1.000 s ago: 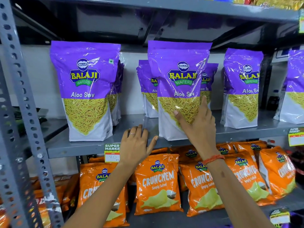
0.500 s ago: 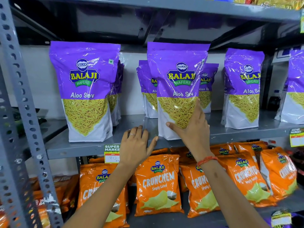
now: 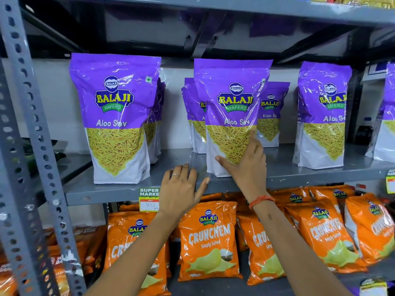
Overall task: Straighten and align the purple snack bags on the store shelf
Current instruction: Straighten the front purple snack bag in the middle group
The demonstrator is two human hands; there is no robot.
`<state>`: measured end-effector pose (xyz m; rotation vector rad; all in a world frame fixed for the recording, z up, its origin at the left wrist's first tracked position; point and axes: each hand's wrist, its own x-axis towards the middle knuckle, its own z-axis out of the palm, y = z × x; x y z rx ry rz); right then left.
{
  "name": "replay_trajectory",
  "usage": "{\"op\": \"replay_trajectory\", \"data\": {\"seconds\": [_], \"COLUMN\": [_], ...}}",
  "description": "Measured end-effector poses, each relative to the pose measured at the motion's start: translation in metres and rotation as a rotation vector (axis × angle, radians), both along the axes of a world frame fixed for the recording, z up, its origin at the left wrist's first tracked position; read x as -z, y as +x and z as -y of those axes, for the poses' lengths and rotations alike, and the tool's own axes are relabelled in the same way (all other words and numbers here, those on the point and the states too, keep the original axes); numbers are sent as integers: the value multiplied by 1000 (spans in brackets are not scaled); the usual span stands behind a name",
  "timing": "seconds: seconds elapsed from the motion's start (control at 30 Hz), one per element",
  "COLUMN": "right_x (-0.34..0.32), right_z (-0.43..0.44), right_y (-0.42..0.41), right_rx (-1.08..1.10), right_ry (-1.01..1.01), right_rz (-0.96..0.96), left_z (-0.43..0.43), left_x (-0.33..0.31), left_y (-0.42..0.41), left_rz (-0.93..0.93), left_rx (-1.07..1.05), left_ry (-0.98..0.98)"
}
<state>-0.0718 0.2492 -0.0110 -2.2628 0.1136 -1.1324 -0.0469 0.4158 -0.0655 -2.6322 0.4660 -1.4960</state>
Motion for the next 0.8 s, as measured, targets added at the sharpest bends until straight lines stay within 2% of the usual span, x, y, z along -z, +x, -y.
{"op": "replay_trajectory", "data": {"seconds": [0.8], "right_x": [6], "right_z": [2], "right_y": [11], "right_rx": [22], "right_ry": [32], "right_rz": [49], "left_z": [0], "left_x": [0], "left_y": [0], "left_rz": [-62], "left_rx": [5], "left_ry": [-17]}}
